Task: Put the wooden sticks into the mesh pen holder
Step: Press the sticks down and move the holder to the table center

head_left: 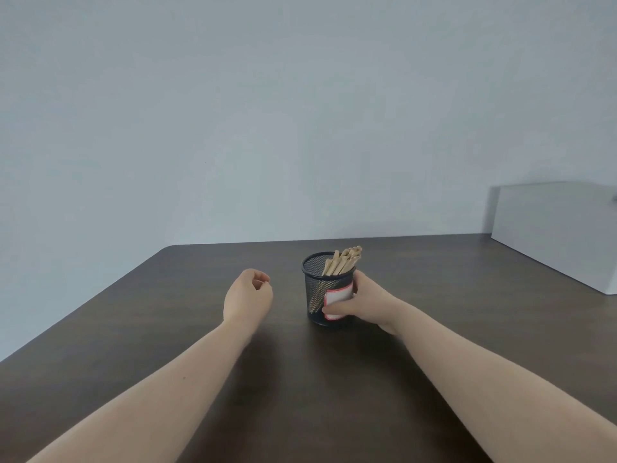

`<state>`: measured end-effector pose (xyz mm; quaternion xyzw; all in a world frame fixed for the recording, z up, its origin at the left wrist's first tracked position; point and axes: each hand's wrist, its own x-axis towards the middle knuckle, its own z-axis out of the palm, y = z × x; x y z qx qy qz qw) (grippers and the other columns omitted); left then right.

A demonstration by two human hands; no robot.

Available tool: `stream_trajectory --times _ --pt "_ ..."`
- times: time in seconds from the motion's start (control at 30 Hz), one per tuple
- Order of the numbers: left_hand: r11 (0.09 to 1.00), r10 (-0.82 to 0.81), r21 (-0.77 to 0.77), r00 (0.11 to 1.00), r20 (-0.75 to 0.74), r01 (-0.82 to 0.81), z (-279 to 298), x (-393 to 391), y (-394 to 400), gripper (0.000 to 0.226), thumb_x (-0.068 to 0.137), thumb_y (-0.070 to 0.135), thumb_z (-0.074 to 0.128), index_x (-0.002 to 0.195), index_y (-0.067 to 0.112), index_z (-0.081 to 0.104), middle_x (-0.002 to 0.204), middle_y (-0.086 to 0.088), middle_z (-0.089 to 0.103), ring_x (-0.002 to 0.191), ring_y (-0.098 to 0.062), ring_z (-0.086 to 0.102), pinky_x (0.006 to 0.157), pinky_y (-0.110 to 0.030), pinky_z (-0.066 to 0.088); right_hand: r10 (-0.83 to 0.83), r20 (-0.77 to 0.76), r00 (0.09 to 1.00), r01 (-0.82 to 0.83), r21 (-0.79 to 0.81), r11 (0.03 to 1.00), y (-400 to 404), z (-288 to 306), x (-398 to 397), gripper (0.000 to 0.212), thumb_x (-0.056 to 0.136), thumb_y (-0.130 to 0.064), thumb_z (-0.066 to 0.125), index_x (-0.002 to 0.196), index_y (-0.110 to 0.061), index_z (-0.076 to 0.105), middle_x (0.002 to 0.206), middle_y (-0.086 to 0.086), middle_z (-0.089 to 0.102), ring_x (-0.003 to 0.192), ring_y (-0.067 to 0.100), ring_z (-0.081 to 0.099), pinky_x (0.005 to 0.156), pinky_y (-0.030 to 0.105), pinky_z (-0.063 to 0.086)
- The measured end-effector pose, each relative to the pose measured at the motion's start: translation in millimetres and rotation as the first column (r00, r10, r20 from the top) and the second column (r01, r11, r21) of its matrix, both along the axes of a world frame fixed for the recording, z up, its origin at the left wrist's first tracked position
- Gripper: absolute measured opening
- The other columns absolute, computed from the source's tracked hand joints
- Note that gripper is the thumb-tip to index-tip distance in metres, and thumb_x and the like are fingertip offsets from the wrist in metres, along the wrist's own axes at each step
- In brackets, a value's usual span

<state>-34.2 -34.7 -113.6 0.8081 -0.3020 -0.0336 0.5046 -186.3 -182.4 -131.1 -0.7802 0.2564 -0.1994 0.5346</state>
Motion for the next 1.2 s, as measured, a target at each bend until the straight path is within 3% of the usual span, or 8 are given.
stream_trajectory --times 0.17,0.27,0.33,0.47,0.7,0.83,0.97,1.2 --pt "1.0 0.022 -0.009 0.999 -0.039 -0.023 -7 4 -5 0.016 0.092 0.012 0.042 0.099 0.02 0.054 0.105 -0.004 0.067 0.087 -0.021 0.055 0.071 -0.027 0.043 -0.356 0.086 0.931 0.366 -0.165 0.916 17 -7 11 0.085 0.057 -0.039 0.089 0.126 -0.021 0.043 0.117 -0.008 0.055 0.113 0.016 0.055 0.095 0.034 0.048" --pt "1.0 0.021 -0.005 0.998 -0.051 -0.022 -13 3 -8 0.016 0.092 0.013 0.043 0.101 0.018 0.055 0.106 -0.004 0.067 0.088 -0.021 0.056 0.064 -0.026 0.041 -0.362 0.055 0.931 0.366 -0.184 0.912 16 -9 8 0.087 0.056 -0.045 0.088 0.126 -0.021 0.042 0.119 -0.007 0.055 0.116 0.017 0.054 0.095 0.035 0.047" --pt "1.0 0.02 -0.004 0.998 -0.057 -0.02 -16 2 -10 0.018 0.092 0.013 0.044 0.104 0.017 0.057 0.106 -0.004 0.067 0.09 -0.021 0.056 0.067 -0.026 0.041 -0.326 -0.011 0.945 0.316 -0.221 0.923 12 -11 0 0.09 0.053 -0.048 0.088 0.126 -0.022 0.042 0.121 -0.009 0.055 0.118 0.016 0.053 0.096 0.034 0.047" --pt "1.0 0.012 0.004 0.997 -0.077 -0.012 -23 2 -13 0.019 0.092 0.013 0.044 0.106 0.017 0.057 0.107 -0.003 0.066 0.091 -0.022 0.057 0.073 -0.029 0.044 -0.323 -0.19 0.927 0.26 -0.293 0.92 -1 -14 -14 0.122 0.056 -0.05 0.087 0.152 -0.019 0.017 0.153 -0.003 0.037 0.139 0.02 0.038 0.11 0.038 0.036" --pt "1.0 0.02 0.012 0.999 -0.04 -0.02 -29 7 -27 0.018 0.092 0.018 0.044 0.106 0.02 0.056 0.104 0.0 0.067 0.094 -0.023 0.059 0.078 -0.033 0.049 -0.319 -0.173 0.932 0.252 -0.323 0.912 -6 -15 1 0.119 0.059 -0.049 0.085 0.151 -0.018 0.016 0.147 -0.007 0.045 0.136 0.023 0.042 0.11 0.042 0.037" --pt "1.0 0.018 0.016 1.0 -0.016 -0.018 -30 13 -38 0.019 0.092 0.018 0.044 0.106 0.02 0.056 0.104 0.0 0.067 0.096 -0.023 0.059 0.083 -0.035 0.05 -0.328 -0.162 0.931 0.257 -0.35 0.901 -14 -17 16 0.097 0.056 -0.05 0.082 0.136 -0.024 0.034 0.135 -0.004 0.056 0.129 0.024 0.049 0.106 0.044 0.041" --pt "1.0 0.023 0.021 1.0 -0.006 -0.023 -30 22 -52 0.021 0.093 0.019 0.044 0.109 0.02 0.057 0.104 0.0 0.066 0.096 -0.023 0.059 0.085 -0.035 0.05 -0.348 -0.16 0.924 0.276 -0.352 0.894 -26 -17 29 0.087 0.06 -0.047 0.081 0.133 -0.024 0.04 0.129 -0.005 0.059 0.121 0.022 0.055 0.099 0.04 0.047" --pt "0.999 0.033 -0.002 0.999 -0.016 -0.033 -28 45 -83 0.023 0.091 0.018 0.045 0.11 0.019 0.058 0.099 0.003 0.062 0.093 -0.021 0.056 0.084 -0.033 0.048 -0.358 -0.16 0.92 0.284 -0.355 0.89 -63 -16 57 0.086 0.06 -0.048 0.081 0.132 -0.021 0.042 0.13 -0.004 0.058 0.122 0.021 0.055 0.1 0.041 0.046"
